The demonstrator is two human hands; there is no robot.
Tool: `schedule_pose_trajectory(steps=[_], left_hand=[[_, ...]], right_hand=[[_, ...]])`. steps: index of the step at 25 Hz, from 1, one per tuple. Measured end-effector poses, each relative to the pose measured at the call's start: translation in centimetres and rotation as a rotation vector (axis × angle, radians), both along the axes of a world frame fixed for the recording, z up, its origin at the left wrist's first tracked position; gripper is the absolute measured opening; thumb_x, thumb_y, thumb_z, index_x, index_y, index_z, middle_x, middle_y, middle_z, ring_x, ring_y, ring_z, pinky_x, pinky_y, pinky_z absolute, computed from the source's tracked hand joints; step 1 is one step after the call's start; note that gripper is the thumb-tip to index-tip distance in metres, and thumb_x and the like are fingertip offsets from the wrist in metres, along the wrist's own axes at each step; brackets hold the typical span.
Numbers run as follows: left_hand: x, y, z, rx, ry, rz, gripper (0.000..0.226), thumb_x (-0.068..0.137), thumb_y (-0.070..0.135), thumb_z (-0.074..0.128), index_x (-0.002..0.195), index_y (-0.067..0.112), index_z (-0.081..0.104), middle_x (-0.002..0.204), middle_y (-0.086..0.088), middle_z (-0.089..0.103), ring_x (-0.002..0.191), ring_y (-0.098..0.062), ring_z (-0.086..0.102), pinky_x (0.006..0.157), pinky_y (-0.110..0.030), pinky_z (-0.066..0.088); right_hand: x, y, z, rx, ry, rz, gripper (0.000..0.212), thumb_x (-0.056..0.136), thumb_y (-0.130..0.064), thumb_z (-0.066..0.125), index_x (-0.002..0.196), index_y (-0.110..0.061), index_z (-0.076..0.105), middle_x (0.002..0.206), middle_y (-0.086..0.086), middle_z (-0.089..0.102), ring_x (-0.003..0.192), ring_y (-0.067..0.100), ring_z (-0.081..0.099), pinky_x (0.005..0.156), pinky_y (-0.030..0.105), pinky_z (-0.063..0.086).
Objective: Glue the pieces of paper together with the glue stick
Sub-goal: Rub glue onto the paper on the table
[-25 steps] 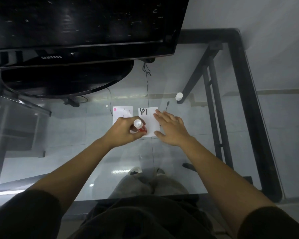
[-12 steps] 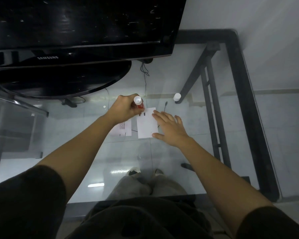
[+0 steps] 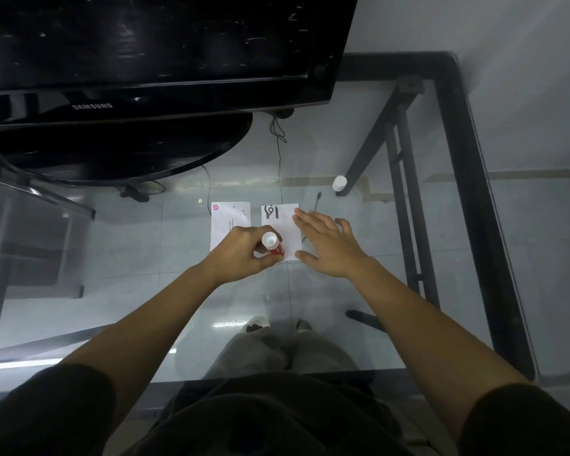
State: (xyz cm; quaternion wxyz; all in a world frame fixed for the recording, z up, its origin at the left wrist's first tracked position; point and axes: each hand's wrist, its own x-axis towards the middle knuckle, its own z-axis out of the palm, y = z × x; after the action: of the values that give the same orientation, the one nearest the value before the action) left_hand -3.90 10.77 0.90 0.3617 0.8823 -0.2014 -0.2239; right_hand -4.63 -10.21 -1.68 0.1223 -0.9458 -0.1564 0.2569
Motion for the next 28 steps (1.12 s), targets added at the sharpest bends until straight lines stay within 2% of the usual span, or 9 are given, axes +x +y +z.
schedule_pose_trajectory(steps=[3, 8, 12, 14, 18, 19, 24, 28], left_hand=[[1.6, -0.4, 0.2, 0.003, -0.049, -0.015, 0.024, 0.079, 0.023, 0.072, 0.097, 0.009, 0.066, 0.094, -0.007, 0.072, 0.082, -0.018, 0.067, 0.078, -0.028, 0.056], [5.7, -0.7, 0.8, 0.047, -0.124, 0.066, 0.023, 0.079, 0.025, 0.072, 0.096, 0.012, 0.064, 0.092, -0.006, 0.072, 0.08, -0.018, 0.064, 0.079, -0.031, 0.054], [5.5, -0.8, 1.0, 0.018, -0.12, 0.132, 0.021, 0.078, 0.023, 0.073, 0.093, 0.011, 0.065, 0.09, -0.005, 0.073, 0.08, -0.019, 0.066, 0.079, -0.032, 0.054], [3.8, -0.6, 1.0, -0.008, -0.083, 0.134, 0.022, 0.077, 0.024, 0.073, 0.093, 0.011, 0.065, 0.09, -0.004, 0.073, 0.08, -0.018, 0.067, 0.077, -0.028, 0.055], [0.4, -0.6, 0.6, -0.023, -0.034, 0.022, 0.024, 0.078, 0.023, 0.073, 0.096, 0.01, 0.067, 0.094, -0.002, 0.072, 0.078, -0.011, 0.064, 0.073, -0.006, 0.047], [0.1, -0.6, 0.4, -0.018, -0.031, 0.016, 0.024, 0.078, 0.024, 0.073, 0.097, 0.011, 0.067, 0.094, -0.001, 0.072, 0.079, -0.011, 0.063, 0.073, -0.005, 0.046], [0.9, -1.1, 0.0, 0.013, -0.038, -0.052, 0.022, 0.08, 0.024, 0.071, 0.098, 0.011, 0.066, 0.095, -0.006, 0.072, 0.082, -0.019, 0.067, 0.079, -0.03, 0.056], [3.4, -1.4, 0.2, 0.03, -0.078, -0.032, 0.024, 0.08, 0.024, 0.071, 0.098, 0.01, 0.065, 0.095, -0.008, 0.072, 0.083, -0.021, 0.067, 0.08, -0.034, 0.056]], right_hand=[[0.1, -0.1, 0.0, 0.012, 0.012, -0.01, 0.072, 0.092, -0.047, 0.043, 0.149, -0.026, 0.005, 0.159, -0.01, 0.0, 0.146, 0.013, 0.003, 0.114, 0.045, 0.009], [0.2, 0.0, -0.3, 0.036, 0.015, -0.018, 0.072, 0.092, -0.046, 0.045, 0.149, -0.026, 0.006, 0.159, -0.012, 0.0, 0.146, 0.011, 0.003, 0.114, 0.044, 0.009], [0.0, -0.1, -0.4, 0.048, 0.01, -0.03, 0.072, 0.092, -0.045, 0.045, 0.149, -0.026, 0.005, 0.159, -0.013, 0.0, 0.145, 0.009, 0.002, 0.113, 0.043, 0.008], [0.0, -0.1, -0.5, 0.051, 0.005, -0.039, 0.073, 0.092, -0.046, 0.045, 0.149, -0.026, 0.003, 0.159, -0.012, 0.0, 0.146, 0.009, 0.002, 0.114, 0.043, 0.007], [0.0, -0.2, -0.4, 0.037, 0.018, -0.03, 0.074, 0.092, -0.047, 0.044, 0.149, -0.025, 0.003, 0.159, -0.01, -0.001, 0.146, 0.011, 0.0, 0.115, 0.045, 0.006], [0.0, -0.2, -0.4, 0.035, 0.018, -0.025, 0.073, 0.092, -0.048, 0.044, 0.149, -0.025, 0.003, 0.159, -0.009, -0.001, 0.146, 0.011, 0.0, 0.115, 0.045, 0.006], [0.0, -0.2, -0.4, 0.045, 0.013, -0.023, 0.073, 0.093, -0.047, 0.044, 0.149, -0.025, 0.003, 0.159, -0.01, -0.001, 0.146, 0.011, 0.0, 0.115, 0.045, 0.005], [0.0, -0.2, -0.5, 0.054, 0.016, -0.027, 0.074, 0.092, -0.047, 0.045, 0.149, -0.025, 0.003, 0.159, -0.01, -0.001, 0.146, 0.011, 0.0, 0.115, 0.045, 0.005]])
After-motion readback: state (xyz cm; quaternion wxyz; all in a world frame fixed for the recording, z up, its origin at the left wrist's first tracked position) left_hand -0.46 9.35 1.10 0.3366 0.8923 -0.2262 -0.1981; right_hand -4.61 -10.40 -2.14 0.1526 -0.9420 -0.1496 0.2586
